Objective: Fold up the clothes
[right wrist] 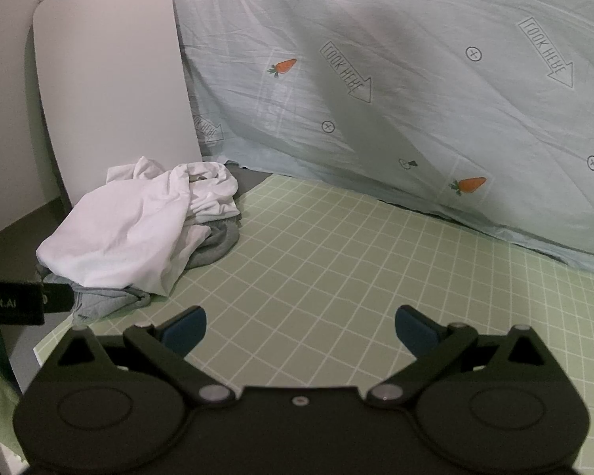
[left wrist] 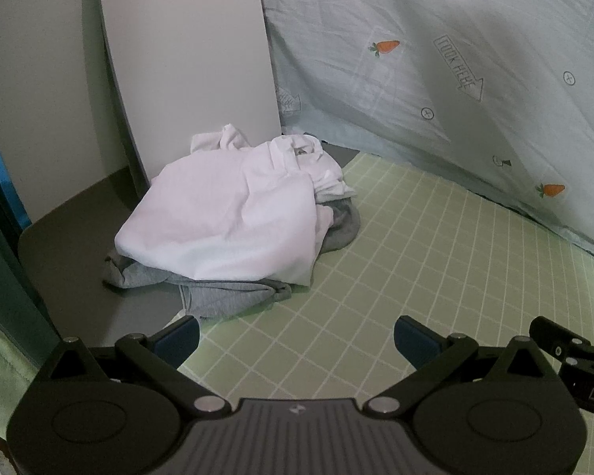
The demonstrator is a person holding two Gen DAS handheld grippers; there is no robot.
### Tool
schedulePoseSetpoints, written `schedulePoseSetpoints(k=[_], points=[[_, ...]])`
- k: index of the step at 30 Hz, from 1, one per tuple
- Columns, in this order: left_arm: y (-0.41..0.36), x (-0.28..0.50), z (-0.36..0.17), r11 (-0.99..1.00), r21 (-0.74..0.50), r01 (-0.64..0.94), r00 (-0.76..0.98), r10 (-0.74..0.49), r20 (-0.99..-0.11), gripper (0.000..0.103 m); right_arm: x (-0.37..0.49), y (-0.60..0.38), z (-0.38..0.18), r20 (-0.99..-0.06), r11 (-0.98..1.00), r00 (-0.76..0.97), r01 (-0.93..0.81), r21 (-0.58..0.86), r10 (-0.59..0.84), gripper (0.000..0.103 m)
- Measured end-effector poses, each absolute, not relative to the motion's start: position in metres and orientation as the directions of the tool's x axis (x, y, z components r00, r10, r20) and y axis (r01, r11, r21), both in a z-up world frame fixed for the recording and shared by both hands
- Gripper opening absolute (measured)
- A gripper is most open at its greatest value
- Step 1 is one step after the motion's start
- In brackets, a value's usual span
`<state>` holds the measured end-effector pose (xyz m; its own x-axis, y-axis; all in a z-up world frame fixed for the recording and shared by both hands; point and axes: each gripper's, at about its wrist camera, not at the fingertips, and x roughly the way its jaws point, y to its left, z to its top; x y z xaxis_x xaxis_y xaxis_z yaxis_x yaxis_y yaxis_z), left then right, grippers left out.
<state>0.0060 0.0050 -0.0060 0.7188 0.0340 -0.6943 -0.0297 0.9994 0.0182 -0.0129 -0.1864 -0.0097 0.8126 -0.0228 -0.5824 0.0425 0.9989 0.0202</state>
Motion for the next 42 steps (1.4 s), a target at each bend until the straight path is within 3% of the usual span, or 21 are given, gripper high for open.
schedulePoseSetpoints(k=[27,34,42], points=[[0.006,0.024,-0.024,1.000,0.008,-0.029,0.658,0.025,-0.752,0.103,-0.006,-0.187,-0.019,-0.621,0.998,0.783,0.058,0.020,-0.034,0.103],[0.013,0.066,-0.037,0.999,0.008,-0.048,0.629,0.036,-0.776,0.103,0.027,-0.188,-0.034,-0.663,0.999,0.748,0.036,0.009,-0.021,0.103],[0.079,0.148,-0.060,0.980,0.053,-0.190,0.583,0.155,-0.798,0.103,0.114,-0.185,-0.048,-0.704,1.000,0.709,-0.002,0.024,0.018,0.103]])
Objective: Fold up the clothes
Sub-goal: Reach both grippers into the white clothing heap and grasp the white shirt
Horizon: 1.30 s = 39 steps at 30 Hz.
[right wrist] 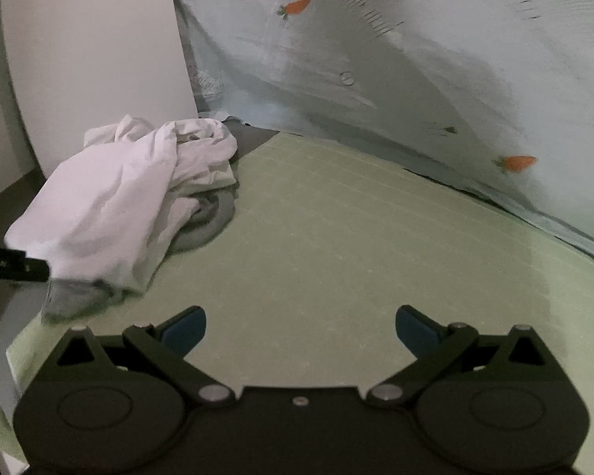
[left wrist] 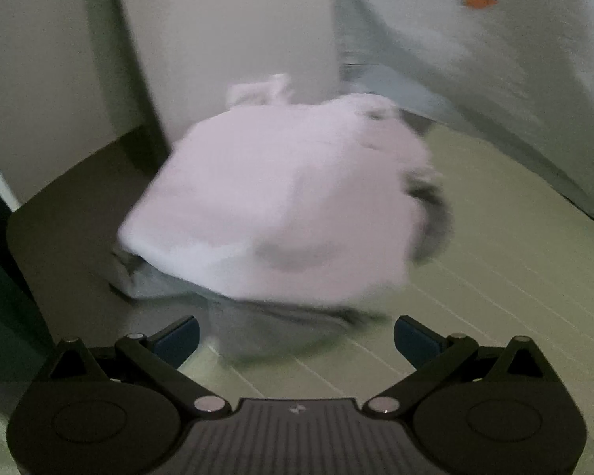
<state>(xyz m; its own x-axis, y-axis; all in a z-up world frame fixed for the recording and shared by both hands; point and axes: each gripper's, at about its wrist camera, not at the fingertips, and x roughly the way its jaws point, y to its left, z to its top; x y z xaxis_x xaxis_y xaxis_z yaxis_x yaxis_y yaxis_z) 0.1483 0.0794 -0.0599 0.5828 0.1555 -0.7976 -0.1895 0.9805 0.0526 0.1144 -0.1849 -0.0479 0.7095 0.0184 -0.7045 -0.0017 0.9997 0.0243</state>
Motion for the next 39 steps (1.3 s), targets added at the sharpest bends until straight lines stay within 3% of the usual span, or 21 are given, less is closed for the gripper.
schedulePoseSetpoints(k=[10,16,27,28,29,30,31,32,35,37,38,39], points=[[0.188,0.271,-0.077,0.905,0.132,-0.403,0.532,0.349,-0.771,0.103,0.288,-0.153,-0.076,-0.710,0.985,0.684,-0.087,0.149,0.168,0.098],[0.211,0.328,-0.096,0.902,0.081,-0.424,0.531,0.320,-0.785,0.103,0.378,-0.122,-0.107,-0.715,0.966,0.650,-0.135,0.221,0.255,0.090],[0.229,0.373,-0.113,0.894,-0.018,-0.449,0.557,0.264,-0.787,0.103,0.468,-0.102,-0.159,-0.725,0.928,0.591,-0.123,0.352,0.354,0.090],[0.229,0.370,-0.113,0.894,-0.025,-0.448,0.563,0.260,-0.785,0.103,0.469,-0.104,-0.160,-0.712,0.913,0.589,-0.122,0.389,0.382,0.079],[0.230,0.368,-0.112,0.894,-0.029,-0.448,0.566,0.258,-0.783,0.102,0.470,-0.105,-0.159,-0.696,0.897,0.587,-0.134,0.420,0.414,0.056],[0.229,0.366,-0.112,0.892,-0.025,-0.451,0.565,0.264,-0.781,0.100,0.470,-0.104,-0.158,-0.678,0.887,0.594,-0.149,0.436,0.433,0.047],[0.228,0.364,-0.111,0.890,-0.020,-0.455,0.564,0.271,-0.780,0.096,0.467,-0.101,-0.154,-0.669,0.893,0.611,-0.158,0.421,0.423,0.036],[0.227,0.361,-0.110,0.887,-0.015,-0.461,0.562,0.279,-0.779,0.093,0.464,-0.097,-0.150,-0.661,0.904,0.630,-0.175,0.391,0.408,0.015],[0.230,0.351,-0.102,0.850,0.006,-0.527,0.534,0.337,-0.775,0.056,0.448,-0.091,-0.133,-0.613,0.914,0.684,-0.232,0.332,0.396,0.007],[0.238,0.340,-0.097,0.824,0.013,-0.566,0.514,0.365,-0.776,0.015,0.436,-0.087,-0.119,-0.577,0.915,0.715,-0.258,0.309,0.396,0.006],[0.241,0.334,-0.094,0.824,-0.011,-0.566,0.523,0.348,-0.778,0.002,0.431,-0.086,-0.112,-0.561,0.917,0.728,-0.269,0.296,0.395,0.005],[0.244,0.326,-0.089,0.829,-0.048,-0.557,0.545,0.321,-0.774,0.003,0.425,-0.083,-0.105,-0.542,0.919,0.744,-0.278,0.280,0.390,0.005]])
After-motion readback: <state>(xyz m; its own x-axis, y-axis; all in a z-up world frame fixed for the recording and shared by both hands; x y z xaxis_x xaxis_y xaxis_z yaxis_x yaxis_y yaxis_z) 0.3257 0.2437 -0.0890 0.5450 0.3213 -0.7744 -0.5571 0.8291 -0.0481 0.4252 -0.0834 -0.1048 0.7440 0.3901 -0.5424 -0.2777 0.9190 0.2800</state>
